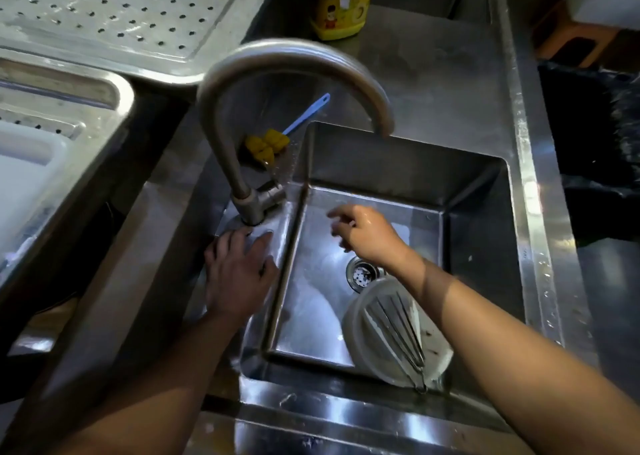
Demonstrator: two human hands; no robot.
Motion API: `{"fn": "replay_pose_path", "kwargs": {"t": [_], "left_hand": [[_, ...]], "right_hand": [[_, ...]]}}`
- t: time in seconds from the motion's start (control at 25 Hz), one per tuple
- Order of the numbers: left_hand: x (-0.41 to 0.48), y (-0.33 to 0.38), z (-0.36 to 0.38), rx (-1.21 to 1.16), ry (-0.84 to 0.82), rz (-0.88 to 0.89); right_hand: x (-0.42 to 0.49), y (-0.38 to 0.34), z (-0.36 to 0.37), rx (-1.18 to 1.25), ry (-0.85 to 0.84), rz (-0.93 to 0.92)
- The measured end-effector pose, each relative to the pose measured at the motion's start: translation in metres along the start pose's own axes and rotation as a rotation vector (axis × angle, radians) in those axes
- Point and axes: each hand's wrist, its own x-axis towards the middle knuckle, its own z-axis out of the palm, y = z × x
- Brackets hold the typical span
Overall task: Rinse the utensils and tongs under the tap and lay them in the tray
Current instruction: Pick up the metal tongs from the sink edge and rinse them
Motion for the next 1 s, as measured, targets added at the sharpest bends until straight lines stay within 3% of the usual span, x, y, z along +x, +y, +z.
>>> {"fn": "replay_pose_path", "kwargs": {"t": [0.12, 0.24, 0.36, 0.48, 0.6, 0.84, 0.92, 1.0], "left_hand": [[-0.003, 0.007, 0.002, 0.016, 0.021, 0.020], [-0.014, 0.036, 0.004, -0.125, 0.000, 0.195], [-0.033, 0.095, 0.016, -0.333, -0.270, 0.243], [-0.047, 0.159, 0.041, -0.475, -0.830, -0.003], [-0.057, 0.201, 0.076, -0.589, -1.137, -0.253], [-0.079, 0.230, 0.129, -1.107, -1.080, -1.229], [-0.081, 0.235, 0.144, -1.194, -1.115, -1.369], [-0.081, 0.238, 0.154, -1.232, -1.171, -1.356]], "right_hand": [[-0.055, 0.094, -0.022, -0.158, 0.064, 0.252], [-0.095, 0.164, -0.018, -0.197, 0.020, 0.484], [-0.111, 0.202, -0.002, -0.389, -0.086, 0.564], [-0.108, 0.213, 0.007, -0.489, -0.089, 0.545], [-0.094, 0.216, 0.017, -0.527, -0.079, 0.452], [-0.078, 0.240, 0.037, -0.551, -0.154, 0.501], [-0.078, 0.253, 0.034, -0.502, -0.177, 0.521], [-0.079, 0.263, 0.030, -0.433, -0.205, 0.525]]}}
